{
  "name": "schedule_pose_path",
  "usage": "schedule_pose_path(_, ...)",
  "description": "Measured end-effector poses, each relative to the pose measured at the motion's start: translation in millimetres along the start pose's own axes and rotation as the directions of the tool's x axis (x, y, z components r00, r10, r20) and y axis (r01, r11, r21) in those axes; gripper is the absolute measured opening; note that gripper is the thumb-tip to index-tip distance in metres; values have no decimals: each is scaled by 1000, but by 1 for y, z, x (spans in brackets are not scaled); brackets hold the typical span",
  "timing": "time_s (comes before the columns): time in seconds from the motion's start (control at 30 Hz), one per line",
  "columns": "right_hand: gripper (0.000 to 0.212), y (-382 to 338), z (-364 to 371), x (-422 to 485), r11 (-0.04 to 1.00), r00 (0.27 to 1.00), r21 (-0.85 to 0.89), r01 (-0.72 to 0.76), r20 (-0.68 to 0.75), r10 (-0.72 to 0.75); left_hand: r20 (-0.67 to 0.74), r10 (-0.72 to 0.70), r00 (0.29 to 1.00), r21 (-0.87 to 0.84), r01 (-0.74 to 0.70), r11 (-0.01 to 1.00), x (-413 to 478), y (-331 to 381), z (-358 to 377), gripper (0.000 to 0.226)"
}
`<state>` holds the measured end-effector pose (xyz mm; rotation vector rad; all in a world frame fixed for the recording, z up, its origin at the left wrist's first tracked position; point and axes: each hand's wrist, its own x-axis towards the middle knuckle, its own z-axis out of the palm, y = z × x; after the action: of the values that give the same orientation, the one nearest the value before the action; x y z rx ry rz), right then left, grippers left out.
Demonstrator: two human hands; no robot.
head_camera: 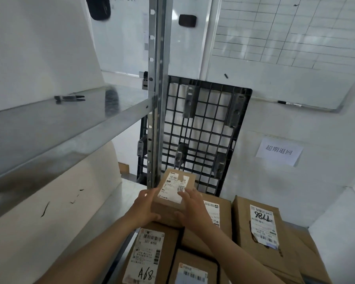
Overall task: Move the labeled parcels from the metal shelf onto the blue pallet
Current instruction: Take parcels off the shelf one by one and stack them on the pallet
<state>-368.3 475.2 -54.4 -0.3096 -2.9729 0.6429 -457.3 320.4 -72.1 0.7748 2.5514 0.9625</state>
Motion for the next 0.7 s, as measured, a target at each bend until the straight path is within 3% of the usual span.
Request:
schedule_pose_path(0.23, 41, -18, -5, -42, 973, 973, -34, 226, 47, -225, -201, -232, 952, 36, 244, 969, -100, 15, 7, 83)
schedule_pose_path(0.33, 40, -32, -3, -69, 923, 921, 31, 384, 60, -385, -263, -339, 903, -28, 344, 938, -155, 22, 11, 84)
schedule_pose_path(0.43, 49, -58, -6, -99, 886, 877, 2, 464, 140, -460, -320, -413, 853, -64, 416, 907, -208, 27, 11, 86)
schedule_pose_path(0.6, 49, -117, 11, -148, 810, 792, 139, 569, 170, -586, -421, -505, 753, -95, 517, 851, -302, 26, 4, 76)
schedule_pose_path(0.7, 52, -163, 21, -184, 727, 694, 124, 676, 227, -684, -482, -557, 677, -121, 578, 807, -367, 22, 0, 73)
